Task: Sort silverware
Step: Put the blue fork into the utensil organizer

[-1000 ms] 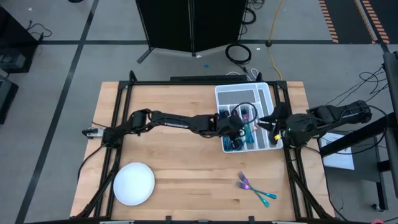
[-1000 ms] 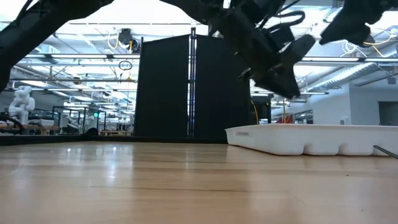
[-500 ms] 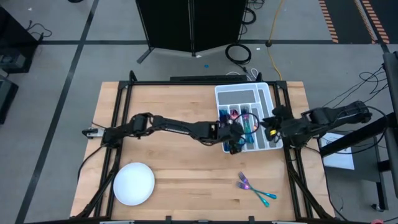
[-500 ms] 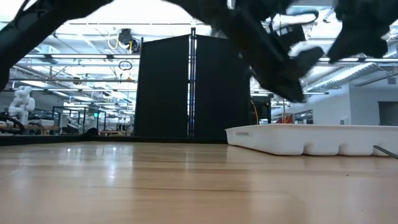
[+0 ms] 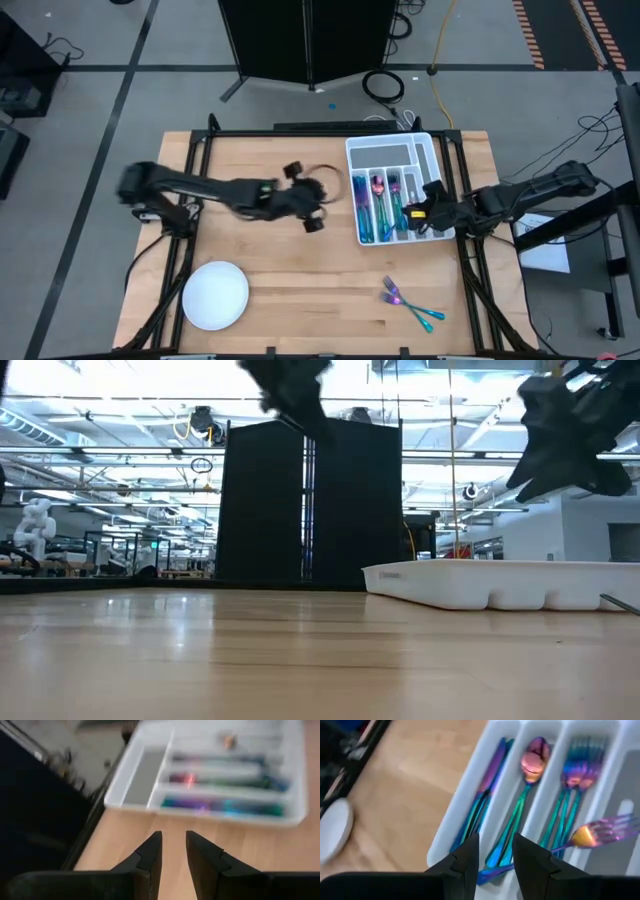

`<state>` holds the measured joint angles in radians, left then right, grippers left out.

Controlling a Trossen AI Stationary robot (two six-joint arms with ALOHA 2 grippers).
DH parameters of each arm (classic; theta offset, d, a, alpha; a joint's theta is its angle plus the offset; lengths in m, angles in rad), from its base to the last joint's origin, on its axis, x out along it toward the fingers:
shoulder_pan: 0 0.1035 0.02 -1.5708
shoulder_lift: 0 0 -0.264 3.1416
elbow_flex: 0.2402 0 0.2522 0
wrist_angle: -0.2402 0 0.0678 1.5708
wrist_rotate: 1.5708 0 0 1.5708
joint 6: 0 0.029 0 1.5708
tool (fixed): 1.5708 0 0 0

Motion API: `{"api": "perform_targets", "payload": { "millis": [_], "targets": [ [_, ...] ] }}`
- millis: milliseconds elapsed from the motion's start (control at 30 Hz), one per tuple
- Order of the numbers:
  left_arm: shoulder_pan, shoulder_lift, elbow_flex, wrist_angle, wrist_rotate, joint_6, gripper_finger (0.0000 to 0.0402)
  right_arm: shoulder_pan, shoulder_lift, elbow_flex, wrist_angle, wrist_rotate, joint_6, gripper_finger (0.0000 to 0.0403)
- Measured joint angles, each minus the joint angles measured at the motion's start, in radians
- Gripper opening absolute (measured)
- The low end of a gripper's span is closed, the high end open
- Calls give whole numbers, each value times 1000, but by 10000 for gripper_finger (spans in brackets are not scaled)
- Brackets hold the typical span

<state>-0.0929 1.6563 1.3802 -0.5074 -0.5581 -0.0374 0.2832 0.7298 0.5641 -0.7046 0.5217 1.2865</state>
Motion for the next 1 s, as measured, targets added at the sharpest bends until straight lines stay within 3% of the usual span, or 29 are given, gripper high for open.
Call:
{"api": "perform_targets", "payload": {
  "millis": [167,267,367,667,1000],
  "targets": [
    [-36,-248,-373,620,90,76,89,0,95,0,-7,47,198,105],
    [-55,-286,-552,997,192,216,89,0,172,-1,-9,48,327,105],
    [-53,-283,-662,1198,277,299,89,0,257,-1,-1,34,454,105],
    [-39,-285,-687,1220,332,333,89,0,448,-2,17,-37,715,105],
    [-30,-284,-687,1202,374,355,89,-6,554,-2,50,-48,819,105]
  ]
}}
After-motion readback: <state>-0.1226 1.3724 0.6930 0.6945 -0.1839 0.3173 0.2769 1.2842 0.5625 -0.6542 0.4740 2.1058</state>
